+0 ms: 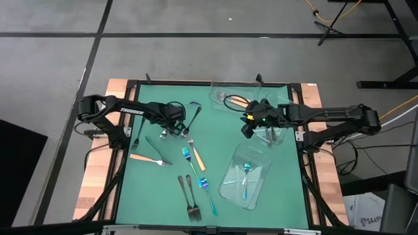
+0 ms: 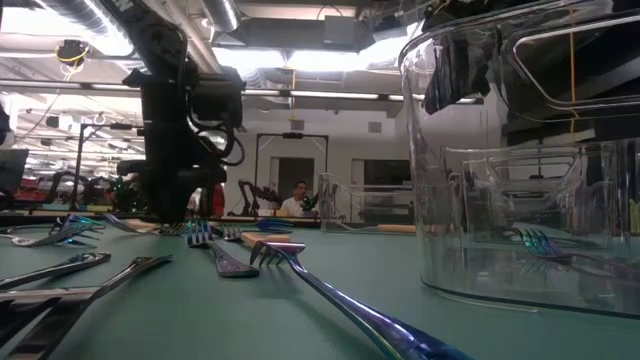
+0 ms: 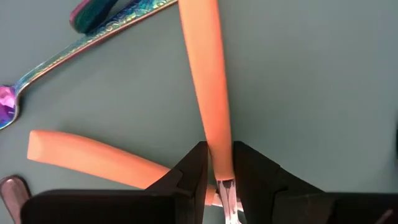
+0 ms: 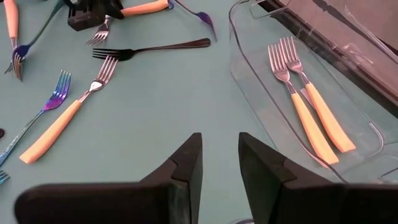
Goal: Sort silverware by color (type)
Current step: Put the orange fork into the top transparent bin
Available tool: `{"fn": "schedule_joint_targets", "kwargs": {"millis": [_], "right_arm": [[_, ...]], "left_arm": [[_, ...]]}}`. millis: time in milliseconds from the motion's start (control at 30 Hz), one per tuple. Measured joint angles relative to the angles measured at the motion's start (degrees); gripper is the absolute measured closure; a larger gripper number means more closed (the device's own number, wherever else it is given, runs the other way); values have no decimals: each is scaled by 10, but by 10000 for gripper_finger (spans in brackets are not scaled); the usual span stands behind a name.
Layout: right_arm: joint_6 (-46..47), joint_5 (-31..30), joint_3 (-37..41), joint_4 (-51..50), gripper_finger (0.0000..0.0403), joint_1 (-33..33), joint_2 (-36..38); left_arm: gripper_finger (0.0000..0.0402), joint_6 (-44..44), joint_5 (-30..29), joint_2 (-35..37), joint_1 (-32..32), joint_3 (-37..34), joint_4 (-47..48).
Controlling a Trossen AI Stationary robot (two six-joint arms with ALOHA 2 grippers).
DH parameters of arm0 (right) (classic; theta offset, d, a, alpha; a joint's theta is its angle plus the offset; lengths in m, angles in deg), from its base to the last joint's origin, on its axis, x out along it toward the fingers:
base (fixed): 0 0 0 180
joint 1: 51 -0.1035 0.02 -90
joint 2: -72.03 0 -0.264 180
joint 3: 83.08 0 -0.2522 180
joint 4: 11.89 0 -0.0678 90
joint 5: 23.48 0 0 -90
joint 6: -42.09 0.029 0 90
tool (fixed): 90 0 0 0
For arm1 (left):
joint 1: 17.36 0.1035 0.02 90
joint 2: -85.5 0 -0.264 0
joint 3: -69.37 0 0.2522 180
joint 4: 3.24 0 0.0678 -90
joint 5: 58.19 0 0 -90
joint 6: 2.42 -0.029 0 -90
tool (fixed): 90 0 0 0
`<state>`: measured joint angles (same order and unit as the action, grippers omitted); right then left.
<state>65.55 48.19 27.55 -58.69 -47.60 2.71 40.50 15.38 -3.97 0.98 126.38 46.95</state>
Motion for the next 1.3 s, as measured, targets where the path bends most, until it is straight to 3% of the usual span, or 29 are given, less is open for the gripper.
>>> {"fn": "schedule_joint_targets", "kwargs": {"millis": [367,567,1000,1300], "right_arm": [[0,0,0,0,311,0,0],[0,0,0,0,311,0,0],[0,0,0,0,311,0,0],[-1,0,0,0,311,0,0]], "left_arm": [[331,0,0,-16,2,2,0],[362,-27,0,-16,2,2,0],[368,-47,10,41,3,-1,0],[368,-150,14,60,2,77,-7]]}}
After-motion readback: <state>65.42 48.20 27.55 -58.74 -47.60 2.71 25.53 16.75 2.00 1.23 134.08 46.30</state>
